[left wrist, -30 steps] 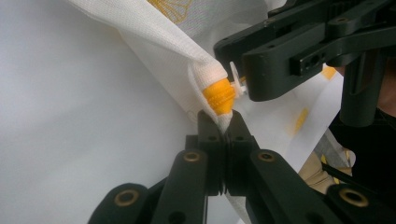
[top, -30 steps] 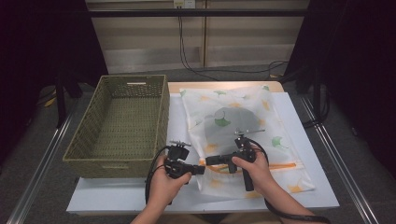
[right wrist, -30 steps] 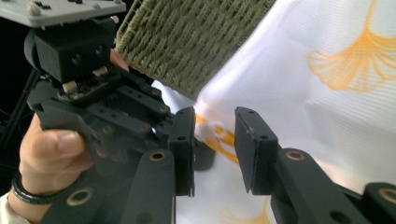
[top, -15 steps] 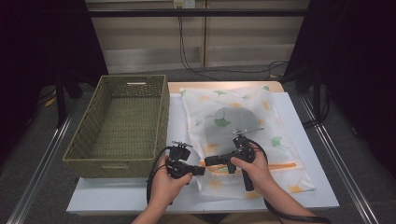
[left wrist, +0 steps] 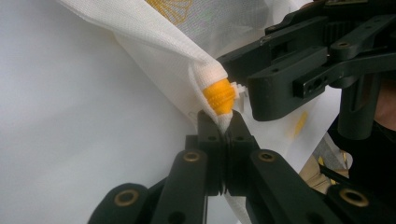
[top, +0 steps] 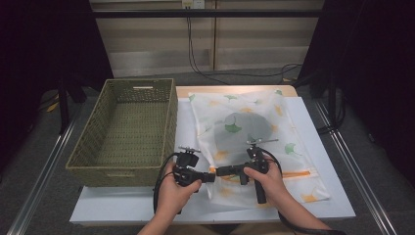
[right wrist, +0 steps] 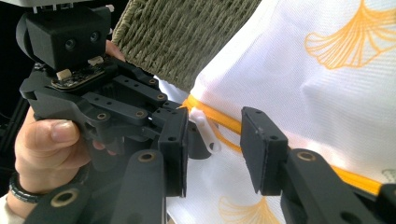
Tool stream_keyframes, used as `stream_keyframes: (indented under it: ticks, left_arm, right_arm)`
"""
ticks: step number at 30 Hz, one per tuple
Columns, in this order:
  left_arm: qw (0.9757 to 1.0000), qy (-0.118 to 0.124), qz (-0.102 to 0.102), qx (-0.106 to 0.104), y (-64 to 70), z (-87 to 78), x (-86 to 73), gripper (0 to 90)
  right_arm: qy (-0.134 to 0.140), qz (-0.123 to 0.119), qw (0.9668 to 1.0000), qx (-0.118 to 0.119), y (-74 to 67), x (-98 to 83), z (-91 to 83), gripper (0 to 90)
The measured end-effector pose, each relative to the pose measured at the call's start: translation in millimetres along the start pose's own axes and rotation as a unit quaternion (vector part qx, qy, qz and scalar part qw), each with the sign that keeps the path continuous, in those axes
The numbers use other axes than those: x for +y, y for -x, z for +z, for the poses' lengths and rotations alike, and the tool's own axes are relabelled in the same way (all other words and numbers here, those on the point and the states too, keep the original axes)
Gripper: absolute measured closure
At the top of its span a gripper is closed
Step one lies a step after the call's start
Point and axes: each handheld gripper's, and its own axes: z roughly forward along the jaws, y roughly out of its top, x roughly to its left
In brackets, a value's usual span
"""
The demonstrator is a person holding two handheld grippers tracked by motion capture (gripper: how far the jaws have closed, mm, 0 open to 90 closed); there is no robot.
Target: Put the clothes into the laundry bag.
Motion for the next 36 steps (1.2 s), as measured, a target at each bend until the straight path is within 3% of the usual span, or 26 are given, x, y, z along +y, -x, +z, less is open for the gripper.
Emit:
stream_keyframes:
  ticks: [5,7,16,21,24,31,33,36]
  left_arm:
    - [1.0,0.001,0.002,0.003,0.2,-0.5,0.1,88.0]
    - [0.9999,0.012,-0.011,0.002,1.3,0.3,-0.1,87.9]
    - [0.9999,0.013,-0.005,0.001,2.4,-0.8,1.1,87.9]
    - [0.9998,0.014,-0.012,0.0,2.7,3.1,-0.1,87.9]
    - [1.0,0.007,-0.002,0.003,2.1,2.9,0.0,87.9]
    - [0.9999,0.01,-0.012,-0.001,2.5,4.3,-0.5,87.8]
    - [0.9999,0.012,-0.013,0.0,3.0,4.5,-0.6,87.8]
    - [1.0,0.004,-0.005,-0.001,2.1,4.6,-0.8,87.7]
  right_arm:
    - [0.009,0.022,0.9996,0.018,1.0,-0.4,-2.6,68.6]
    - [0.006,0.03,0.9992,0.026,0.8,-0.6,-4.0,69.5]
    - [-0.001,0.036,0.9993,0.013,5.0,-6.5,-2.6,66.2]
    - [0.007,0.046,0.9986,0.026,5.2,-6.2,-1.9,70.2]
    - [0.007,0.045,0.9986,0.028,2.8,-4.7,-2.6,70.9]
    - [0.006,0.044,0.9987,0.027,0.0,-2.9,-1.8,79.6]
    - [0.001,0.039,0.9991,0.017,-0.9,-3.1,-2.0,83.3]
    - [0.002,0.037,0.9992,0.014,0.0,-3.3,-3.5,90.0]
